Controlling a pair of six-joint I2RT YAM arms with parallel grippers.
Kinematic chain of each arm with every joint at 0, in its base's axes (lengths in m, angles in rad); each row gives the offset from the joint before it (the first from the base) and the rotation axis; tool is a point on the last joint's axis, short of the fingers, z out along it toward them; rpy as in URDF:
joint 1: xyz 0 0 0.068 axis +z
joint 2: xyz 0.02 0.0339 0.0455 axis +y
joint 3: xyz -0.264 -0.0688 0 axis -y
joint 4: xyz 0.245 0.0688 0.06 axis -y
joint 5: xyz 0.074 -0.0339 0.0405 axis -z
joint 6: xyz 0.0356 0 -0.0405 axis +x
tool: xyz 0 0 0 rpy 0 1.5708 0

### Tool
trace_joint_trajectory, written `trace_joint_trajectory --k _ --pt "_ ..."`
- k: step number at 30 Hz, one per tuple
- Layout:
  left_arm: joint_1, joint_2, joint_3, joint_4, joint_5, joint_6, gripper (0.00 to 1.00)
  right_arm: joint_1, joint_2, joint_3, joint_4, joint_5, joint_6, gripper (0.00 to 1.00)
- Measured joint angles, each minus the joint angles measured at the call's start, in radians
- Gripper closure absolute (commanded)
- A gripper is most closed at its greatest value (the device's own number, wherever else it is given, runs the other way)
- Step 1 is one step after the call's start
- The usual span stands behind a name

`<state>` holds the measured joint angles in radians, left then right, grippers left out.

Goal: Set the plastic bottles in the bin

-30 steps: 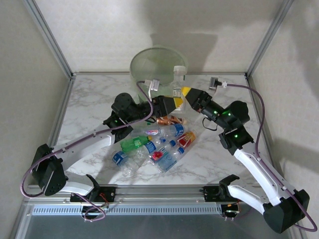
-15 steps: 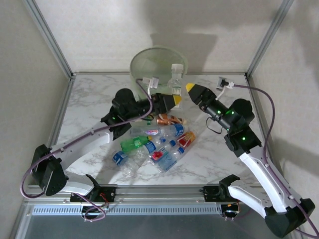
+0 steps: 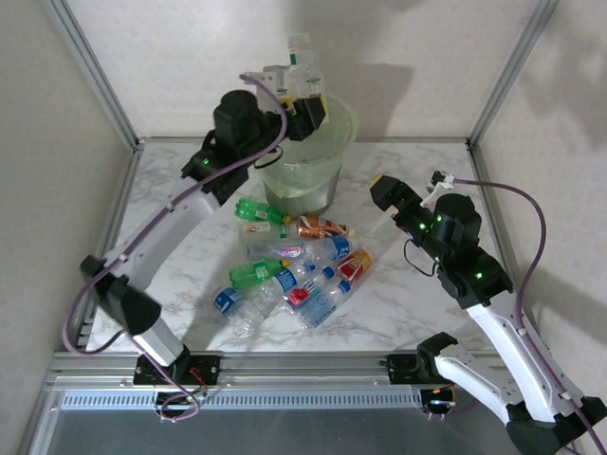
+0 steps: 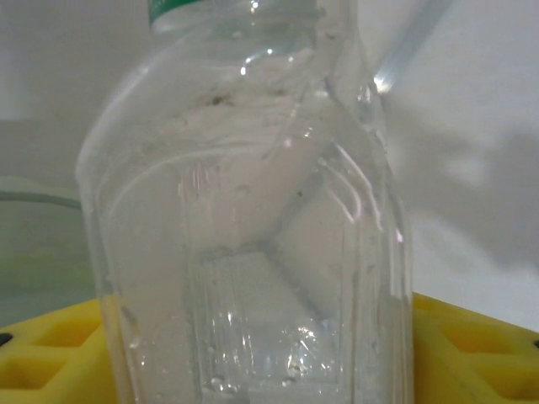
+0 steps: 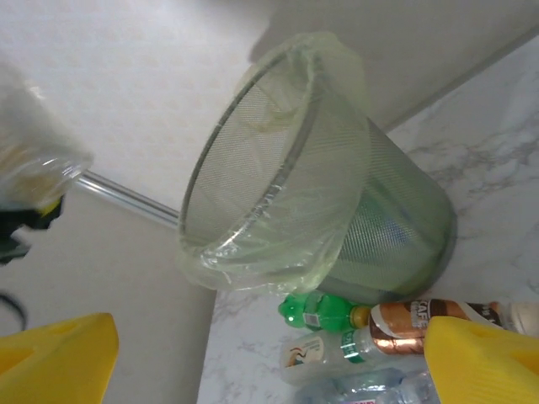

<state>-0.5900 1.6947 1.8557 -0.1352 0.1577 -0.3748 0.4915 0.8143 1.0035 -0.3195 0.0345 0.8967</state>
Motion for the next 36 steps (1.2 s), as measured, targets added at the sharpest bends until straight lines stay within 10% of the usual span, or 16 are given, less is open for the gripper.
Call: trace_joint_trajectory --k 11,23,36 --pt "0.044 0.301 0.153 -0.272 -0.193 0.020 0.36 0.000 -0.009 -0.006 -0.109 0.069 0.000 0.06" --pt "0.055 0.302 0.204 -0.312 -0.257 0.031 0.10 0.000 0.017 -0.013 -0.162 0.082 0.001 0.06" --pt "0.055 0.048 0.012 -0.268 -0.290 -0.003 0.07 0.000 0.116 -0.002 -0.224 0.111 0.005 0.06"
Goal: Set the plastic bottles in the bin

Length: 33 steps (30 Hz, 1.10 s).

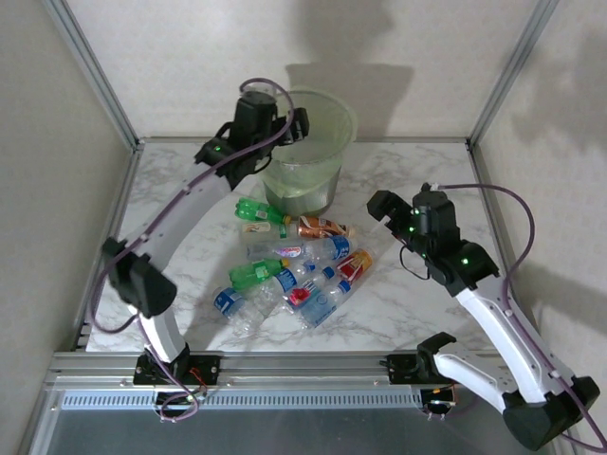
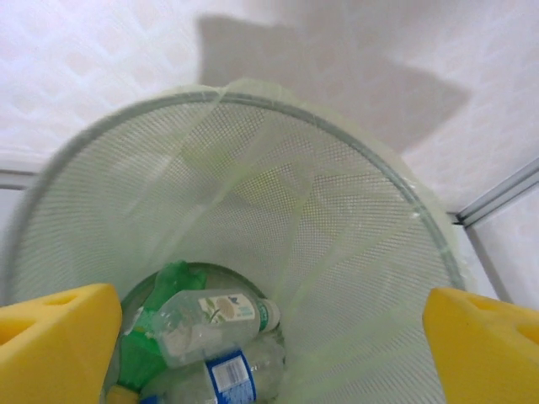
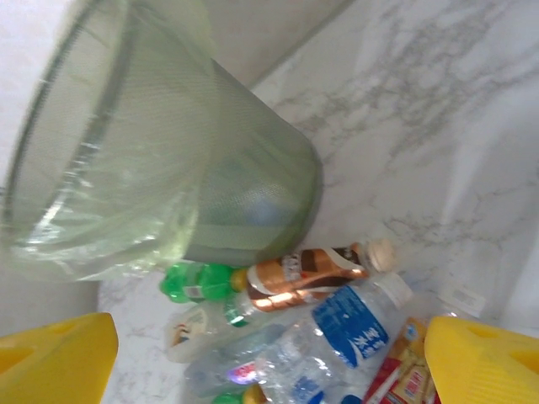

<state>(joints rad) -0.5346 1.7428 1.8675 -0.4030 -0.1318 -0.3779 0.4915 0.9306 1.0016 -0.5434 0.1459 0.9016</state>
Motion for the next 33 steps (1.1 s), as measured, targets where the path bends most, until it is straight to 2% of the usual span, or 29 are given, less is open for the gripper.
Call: trace_joint_trajectory --k 5,12,19,33 --pt "0.000 -0.270 -0.207 0.108 0.050 -0.019 0.08 0.000 0.142 0.001 -0.052 0.003 0.003 0.09" --pt "-0.010 -0.458 -0.426 0.254 0.187 -0.065 0.07 0.000 0.336 0.003 -0.090 -0.015 0.022 0.10" --pt "-0.026 -0.491 -0.597 0.305 0.257 -0.121 0.07 0.000 0.444 -0.022 -0.084 -0.056 0.065 0.12" --pt "-0.026 -0.479 -0.601 0.333 0.294 -0.124 0.07 0.043 0.496 -0.130 -0.007 -0.140 0.155 0.15"
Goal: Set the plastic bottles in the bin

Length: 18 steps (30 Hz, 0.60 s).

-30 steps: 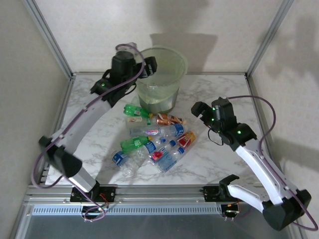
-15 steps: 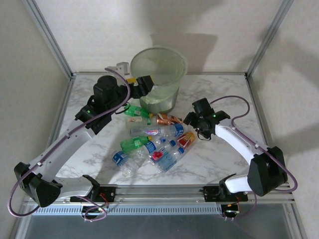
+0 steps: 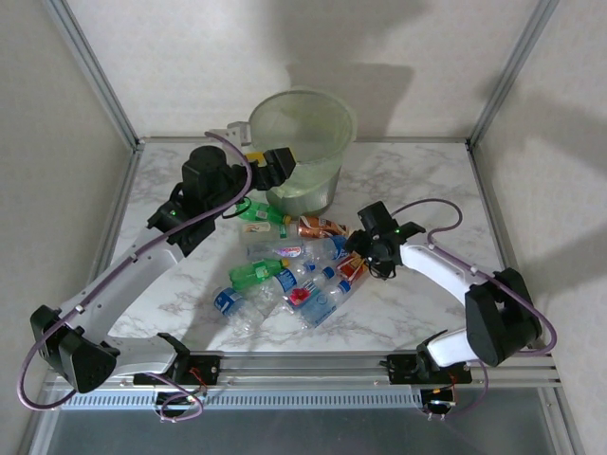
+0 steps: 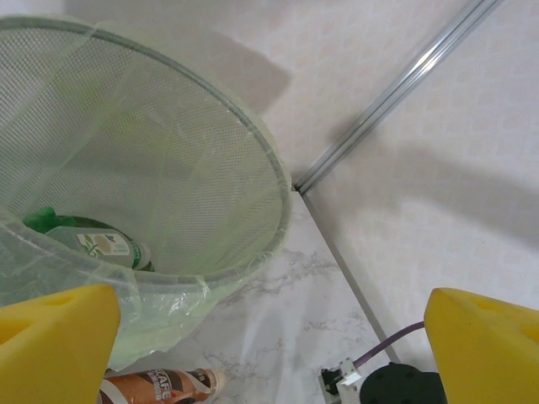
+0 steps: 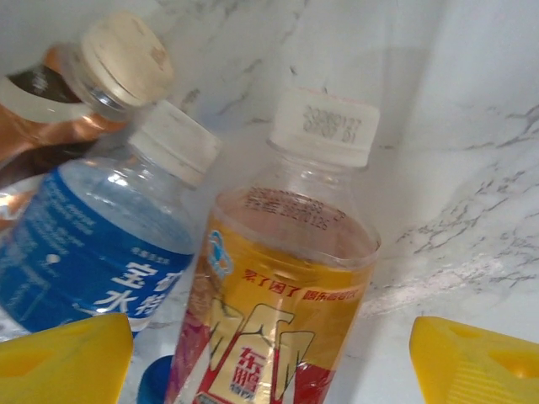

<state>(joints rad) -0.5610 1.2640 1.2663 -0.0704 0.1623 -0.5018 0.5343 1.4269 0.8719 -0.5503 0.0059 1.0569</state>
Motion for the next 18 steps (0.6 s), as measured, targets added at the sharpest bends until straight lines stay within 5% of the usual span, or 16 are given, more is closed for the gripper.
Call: trace_joint_trajectory --k 18 --pt "0.000 0.009 0.000 0.000 0.002 0.000 0.07 0.003 0.123 -0.064 0.126 -0.022 0.007 0.27"
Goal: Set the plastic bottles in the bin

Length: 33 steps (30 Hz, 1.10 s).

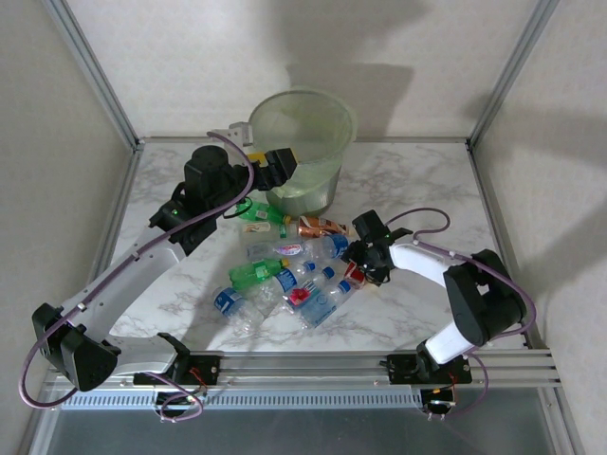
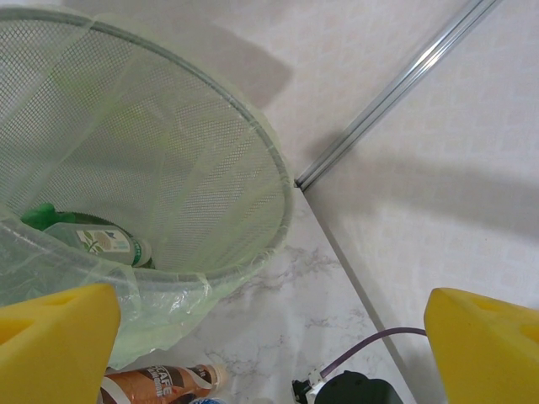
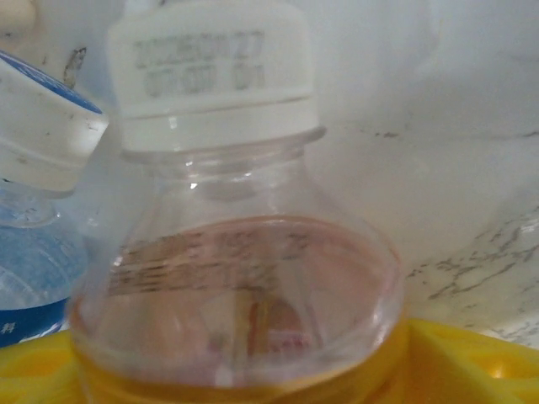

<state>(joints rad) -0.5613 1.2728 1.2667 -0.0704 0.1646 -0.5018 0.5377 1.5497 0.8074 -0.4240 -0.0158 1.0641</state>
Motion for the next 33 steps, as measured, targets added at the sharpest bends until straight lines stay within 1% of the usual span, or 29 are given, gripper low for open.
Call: trace_joint_trajectory --k 4,6,12,14,20,24,27,33 --pt "0.000 0.000 0.000 0.000 0.000 0.000 0.07 0.000 -0.012 -0.018 0.010 0.015 0.005 0.33" --pt "0.000 0.000 -0.001 0.000 -0.002 0.000 0.07 0.000 -0.027 -0.031 0.021 0.022 0.005 0.38" --pt "0.000 0.001 -0.001 0.000 -0.003 -0.004 0.08 0.004 -0.089 -0.065 0.039 0.074 -0.006 0.42" --pt "0.000 0.004 -0.001 0.000 -0.004 -0.010 0.08 0.004 -0.132 -0.068 0.039 0.093 -0.017 0.44" --pt "0.000 0.031 0.002 -0.006 -0.005 -0.016 0.08 0.005 -0.343 -0.069 0.065 0.136 -0.097 0.46" --pt "0.000 0.055 0.030 -0.039 -0.004 -0.015 0.07 0.011 -0.471 -0.069 0.125 0.121 -0.192 0.46" --pt "0.001 0.079 0.065 -0.057 0.014 -0.015 0.08 0.017 -0.547 -0.068 0.174 0.089 -0.261 0.47" --pt "0.000 0.142 0.134 -0.087 0.102 -0.015 0.10 0.039 -0.592 -0.055 0.230 0.009 -0.356 0.47"
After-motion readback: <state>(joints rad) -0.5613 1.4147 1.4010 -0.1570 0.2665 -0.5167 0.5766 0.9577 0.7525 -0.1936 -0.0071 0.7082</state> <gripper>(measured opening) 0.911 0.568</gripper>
